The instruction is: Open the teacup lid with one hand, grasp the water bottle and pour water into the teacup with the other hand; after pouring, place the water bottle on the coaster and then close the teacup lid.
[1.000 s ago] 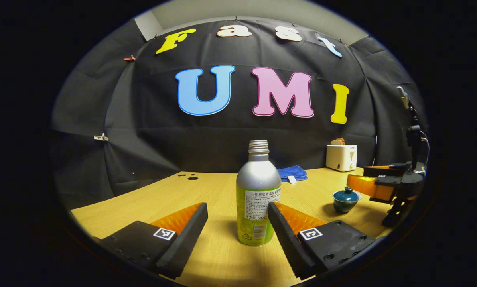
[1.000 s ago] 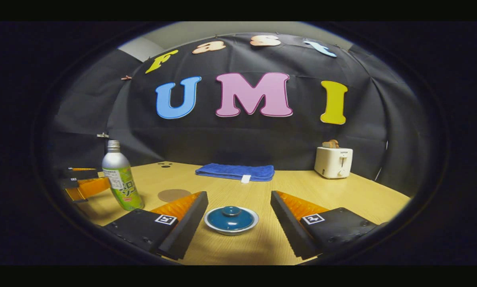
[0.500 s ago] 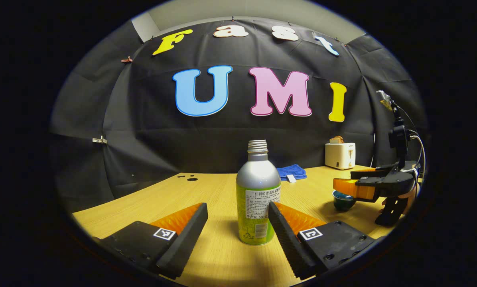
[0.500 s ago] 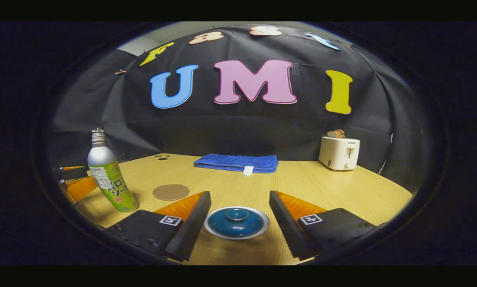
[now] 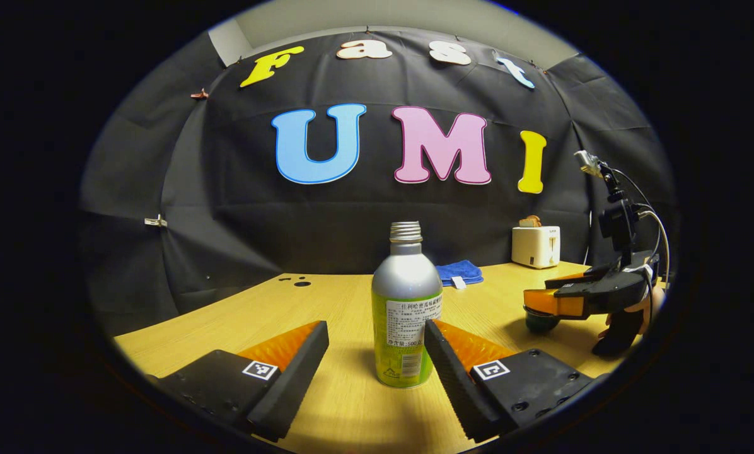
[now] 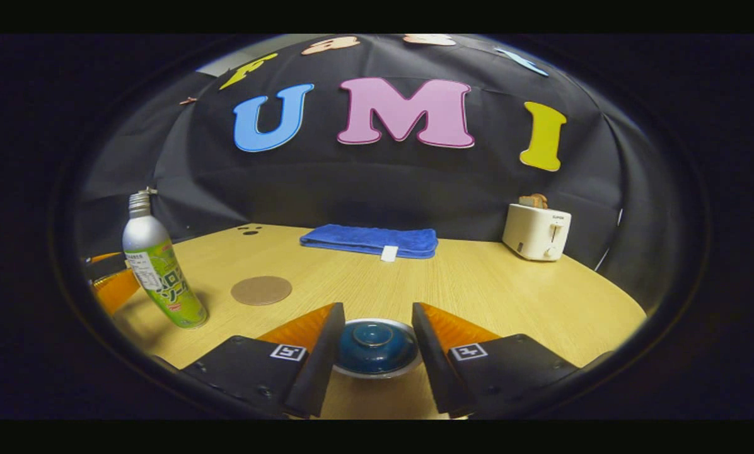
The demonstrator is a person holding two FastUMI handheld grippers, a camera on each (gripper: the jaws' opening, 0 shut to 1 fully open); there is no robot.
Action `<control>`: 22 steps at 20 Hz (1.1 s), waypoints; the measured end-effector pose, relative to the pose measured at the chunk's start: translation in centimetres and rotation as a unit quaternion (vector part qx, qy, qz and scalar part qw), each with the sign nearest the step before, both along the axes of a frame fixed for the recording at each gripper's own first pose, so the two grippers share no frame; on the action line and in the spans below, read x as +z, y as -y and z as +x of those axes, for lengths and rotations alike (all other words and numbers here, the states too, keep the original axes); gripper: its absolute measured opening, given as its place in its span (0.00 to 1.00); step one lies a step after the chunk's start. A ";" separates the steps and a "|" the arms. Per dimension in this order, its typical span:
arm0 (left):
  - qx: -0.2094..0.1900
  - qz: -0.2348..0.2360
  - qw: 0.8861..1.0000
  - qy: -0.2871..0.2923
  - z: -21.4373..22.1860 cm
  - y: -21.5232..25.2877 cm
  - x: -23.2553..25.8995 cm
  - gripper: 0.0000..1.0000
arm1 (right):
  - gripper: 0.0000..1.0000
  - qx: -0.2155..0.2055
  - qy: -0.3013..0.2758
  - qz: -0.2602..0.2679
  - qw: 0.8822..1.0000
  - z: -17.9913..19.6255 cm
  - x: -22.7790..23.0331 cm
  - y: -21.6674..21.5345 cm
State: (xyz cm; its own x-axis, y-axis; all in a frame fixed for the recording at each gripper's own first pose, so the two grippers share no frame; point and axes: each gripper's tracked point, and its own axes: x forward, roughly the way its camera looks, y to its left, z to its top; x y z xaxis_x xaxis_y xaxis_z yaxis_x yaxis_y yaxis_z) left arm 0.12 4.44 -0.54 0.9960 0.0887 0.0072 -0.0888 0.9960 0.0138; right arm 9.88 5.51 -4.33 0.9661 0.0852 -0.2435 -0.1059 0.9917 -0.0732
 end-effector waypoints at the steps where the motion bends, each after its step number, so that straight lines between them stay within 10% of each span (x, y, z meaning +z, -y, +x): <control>1: 0.000 -0.001 1.000 0.000 -0.1 0.0 -0.2 0.96 | 0.65 -0.001 0.001 -0.005 1.000 0.0 0.0 0.0; 22: -0.008 -0.007 1.000 0.003 0.0 0.1 -0.2 0.96 | 0.27 0.006 -0.002 0.049 0.999 -0.5 1.2 -0.5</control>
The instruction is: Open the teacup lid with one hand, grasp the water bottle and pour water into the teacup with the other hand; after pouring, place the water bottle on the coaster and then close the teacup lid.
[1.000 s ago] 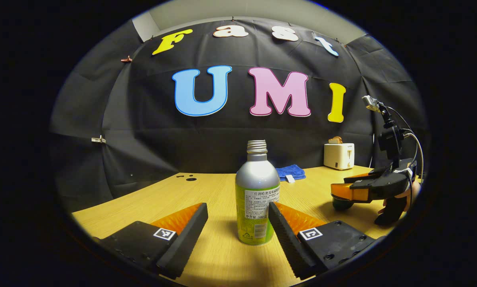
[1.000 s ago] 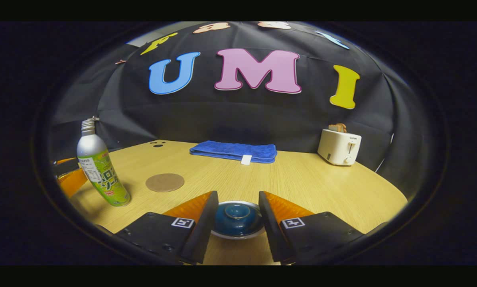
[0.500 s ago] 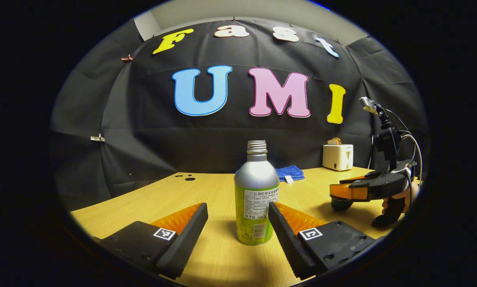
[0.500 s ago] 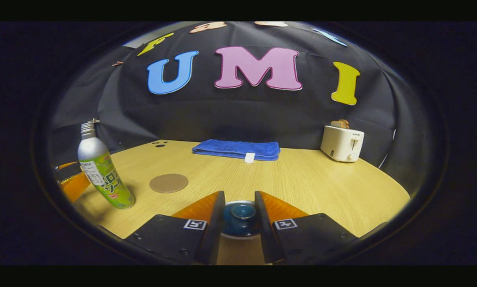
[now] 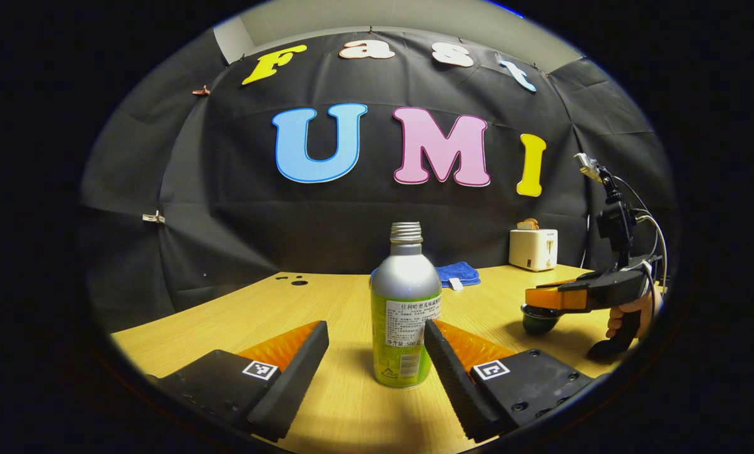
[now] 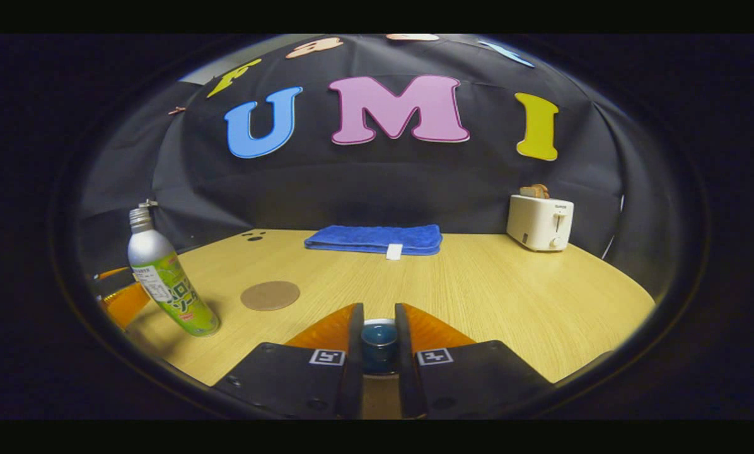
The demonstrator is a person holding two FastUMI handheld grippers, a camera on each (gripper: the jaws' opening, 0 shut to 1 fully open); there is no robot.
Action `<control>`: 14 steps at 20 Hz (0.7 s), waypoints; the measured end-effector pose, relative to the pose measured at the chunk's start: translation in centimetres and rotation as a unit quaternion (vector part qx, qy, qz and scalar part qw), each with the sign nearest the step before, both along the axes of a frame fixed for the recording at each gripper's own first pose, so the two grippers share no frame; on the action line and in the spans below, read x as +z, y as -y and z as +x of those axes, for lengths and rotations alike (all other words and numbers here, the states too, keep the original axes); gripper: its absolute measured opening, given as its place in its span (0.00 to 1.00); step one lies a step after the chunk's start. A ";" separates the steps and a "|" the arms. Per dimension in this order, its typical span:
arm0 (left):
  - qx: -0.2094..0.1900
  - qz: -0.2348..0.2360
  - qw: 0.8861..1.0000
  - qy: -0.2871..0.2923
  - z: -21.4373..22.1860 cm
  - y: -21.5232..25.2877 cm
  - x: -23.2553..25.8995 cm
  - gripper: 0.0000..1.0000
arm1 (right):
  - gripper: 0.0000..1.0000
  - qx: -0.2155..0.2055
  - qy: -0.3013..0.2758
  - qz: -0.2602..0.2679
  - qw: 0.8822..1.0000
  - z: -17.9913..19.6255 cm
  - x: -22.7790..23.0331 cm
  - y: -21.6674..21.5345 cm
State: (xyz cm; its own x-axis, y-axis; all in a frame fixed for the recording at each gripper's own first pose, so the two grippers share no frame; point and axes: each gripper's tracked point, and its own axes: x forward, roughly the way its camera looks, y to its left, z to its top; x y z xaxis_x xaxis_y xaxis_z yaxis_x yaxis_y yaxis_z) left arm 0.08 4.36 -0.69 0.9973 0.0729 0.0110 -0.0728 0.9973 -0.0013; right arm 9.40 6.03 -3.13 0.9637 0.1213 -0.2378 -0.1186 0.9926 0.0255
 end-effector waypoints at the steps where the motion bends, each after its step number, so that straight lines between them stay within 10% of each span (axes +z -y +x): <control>1: -0.001 0.000 1.000 0.000 0.1 0.1 0.0 0.97 | 0.27 0.001 0.008 0.001 1.000 0.1 0.6 0.0; 14: -0.036 0.000 0.999 0.000 0.9 1.4 0.2 0.96 | 0.26 -0.016 0.056 -0.003 0.998 -4.1 6.5 5.4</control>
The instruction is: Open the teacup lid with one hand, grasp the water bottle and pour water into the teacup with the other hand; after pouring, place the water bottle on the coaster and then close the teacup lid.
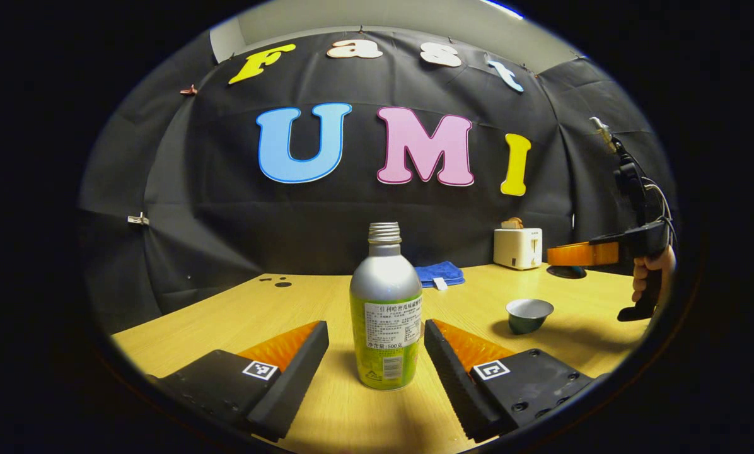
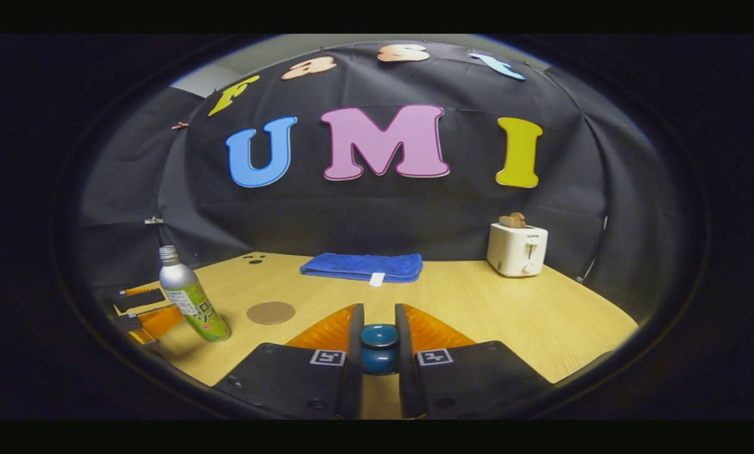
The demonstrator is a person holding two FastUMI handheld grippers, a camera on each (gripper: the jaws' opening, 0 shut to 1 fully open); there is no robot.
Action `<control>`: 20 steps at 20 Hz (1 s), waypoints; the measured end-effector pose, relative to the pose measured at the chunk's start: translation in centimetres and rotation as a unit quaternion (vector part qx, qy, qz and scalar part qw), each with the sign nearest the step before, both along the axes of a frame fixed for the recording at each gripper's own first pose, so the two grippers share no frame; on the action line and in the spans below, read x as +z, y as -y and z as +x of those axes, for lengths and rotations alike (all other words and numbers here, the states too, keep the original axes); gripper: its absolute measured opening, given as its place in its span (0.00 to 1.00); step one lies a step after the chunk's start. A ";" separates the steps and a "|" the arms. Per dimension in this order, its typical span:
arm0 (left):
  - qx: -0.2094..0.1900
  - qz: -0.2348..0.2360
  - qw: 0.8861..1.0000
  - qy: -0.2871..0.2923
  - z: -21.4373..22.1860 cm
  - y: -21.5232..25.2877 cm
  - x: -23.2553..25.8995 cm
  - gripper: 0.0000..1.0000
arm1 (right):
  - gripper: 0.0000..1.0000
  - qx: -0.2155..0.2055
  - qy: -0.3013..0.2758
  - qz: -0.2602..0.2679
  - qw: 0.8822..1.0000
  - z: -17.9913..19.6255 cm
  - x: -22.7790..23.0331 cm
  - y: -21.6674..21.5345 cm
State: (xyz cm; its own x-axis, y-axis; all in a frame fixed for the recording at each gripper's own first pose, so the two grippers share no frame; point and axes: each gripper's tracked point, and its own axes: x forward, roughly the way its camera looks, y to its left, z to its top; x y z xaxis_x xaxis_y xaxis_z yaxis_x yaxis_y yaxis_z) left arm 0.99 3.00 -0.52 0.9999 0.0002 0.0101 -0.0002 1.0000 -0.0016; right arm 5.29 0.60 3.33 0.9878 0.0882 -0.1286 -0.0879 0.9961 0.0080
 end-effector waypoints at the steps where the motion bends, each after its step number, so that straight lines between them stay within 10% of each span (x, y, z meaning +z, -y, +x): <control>1: 0.000 0.000 1.000 -0.001 0.4 0.0 0.0 0.96 | 0.31 -0.006 0.002 0.000 1.000 -0.3 0.0 0.7; 20: -0.008 0.011 1.000 -0.012 4.9 1.0 -0.4 0.97 | 0.31 0.000 -0.020 0.029 0.999 -1.3 -3.0 2.8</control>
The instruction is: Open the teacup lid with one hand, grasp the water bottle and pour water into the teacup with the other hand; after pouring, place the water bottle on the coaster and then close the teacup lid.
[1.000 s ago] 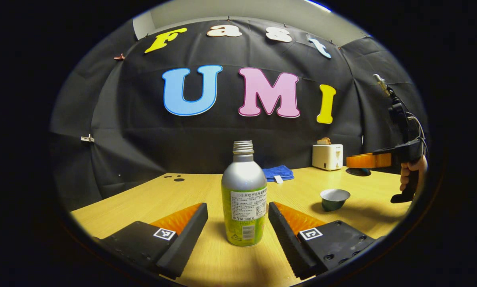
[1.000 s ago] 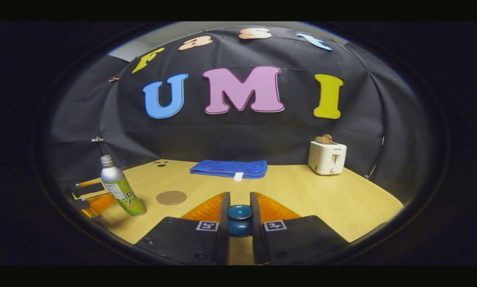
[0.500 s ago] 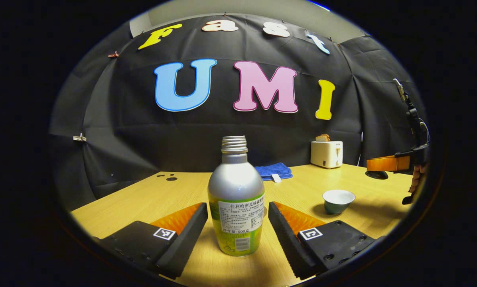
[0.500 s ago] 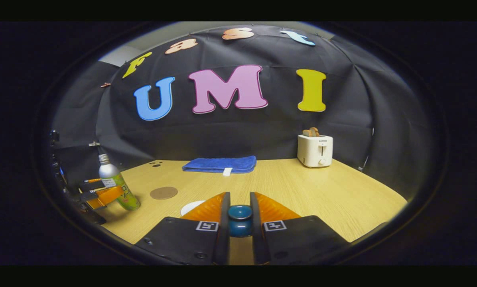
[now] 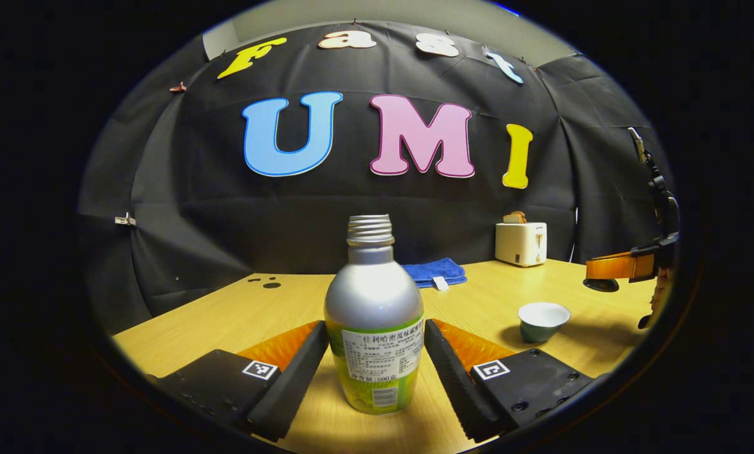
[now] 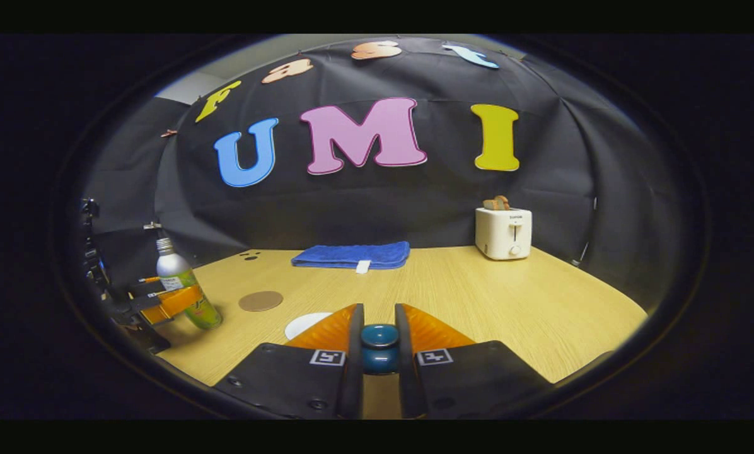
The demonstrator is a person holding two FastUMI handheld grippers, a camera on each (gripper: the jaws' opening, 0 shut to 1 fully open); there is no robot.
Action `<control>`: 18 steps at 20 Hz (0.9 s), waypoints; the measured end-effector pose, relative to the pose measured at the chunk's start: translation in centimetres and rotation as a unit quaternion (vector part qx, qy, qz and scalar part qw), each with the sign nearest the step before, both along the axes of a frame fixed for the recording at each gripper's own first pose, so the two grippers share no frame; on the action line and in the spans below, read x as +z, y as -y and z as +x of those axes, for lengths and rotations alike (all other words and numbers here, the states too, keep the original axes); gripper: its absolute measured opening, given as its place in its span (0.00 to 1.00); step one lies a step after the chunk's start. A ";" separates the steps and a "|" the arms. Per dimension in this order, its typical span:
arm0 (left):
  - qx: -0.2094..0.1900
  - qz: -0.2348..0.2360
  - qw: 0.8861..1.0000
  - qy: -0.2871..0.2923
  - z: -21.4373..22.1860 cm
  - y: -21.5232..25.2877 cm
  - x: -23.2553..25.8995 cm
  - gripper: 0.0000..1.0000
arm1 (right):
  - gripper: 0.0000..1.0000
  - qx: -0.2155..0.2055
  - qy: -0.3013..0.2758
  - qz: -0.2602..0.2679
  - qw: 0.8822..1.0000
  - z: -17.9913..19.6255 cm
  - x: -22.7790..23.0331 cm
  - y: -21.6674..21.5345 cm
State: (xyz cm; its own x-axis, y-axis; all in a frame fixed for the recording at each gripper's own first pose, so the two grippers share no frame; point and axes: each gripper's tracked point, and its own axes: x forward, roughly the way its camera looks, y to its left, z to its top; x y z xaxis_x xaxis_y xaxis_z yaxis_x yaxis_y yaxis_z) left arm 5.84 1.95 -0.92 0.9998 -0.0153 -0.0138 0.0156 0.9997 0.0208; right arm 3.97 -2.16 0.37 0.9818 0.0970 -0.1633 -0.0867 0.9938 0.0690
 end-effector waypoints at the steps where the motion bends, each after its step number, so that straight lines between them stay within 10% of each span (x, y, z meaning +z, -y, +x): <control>1: 0.000 0.000 1.000 0.001 0.3 0.0 0.1 0.97 | 0.31 0.000 0.000 0.001 1.000 -0.1 0.0 0.1; 18: -0.001 0.066 0.998 0.005 2.3 1.2 0.6 0.77 | 0.22 0.009 -0.010 0.005 1.000 -0.9 -1.4 0.1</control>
State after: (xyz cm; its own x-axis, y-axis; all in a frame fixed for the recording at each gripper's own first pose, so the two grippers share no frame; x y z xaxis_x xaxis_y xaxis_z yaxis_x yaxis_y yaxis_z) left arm 8.19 0.70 -0.27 0.9999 -0.0156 -0.0063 0.0164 0.9880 0.1533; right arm 3.12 -2.23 -0.98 0.9764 0.1159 -0.1821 -0.1025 0.9914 0.0815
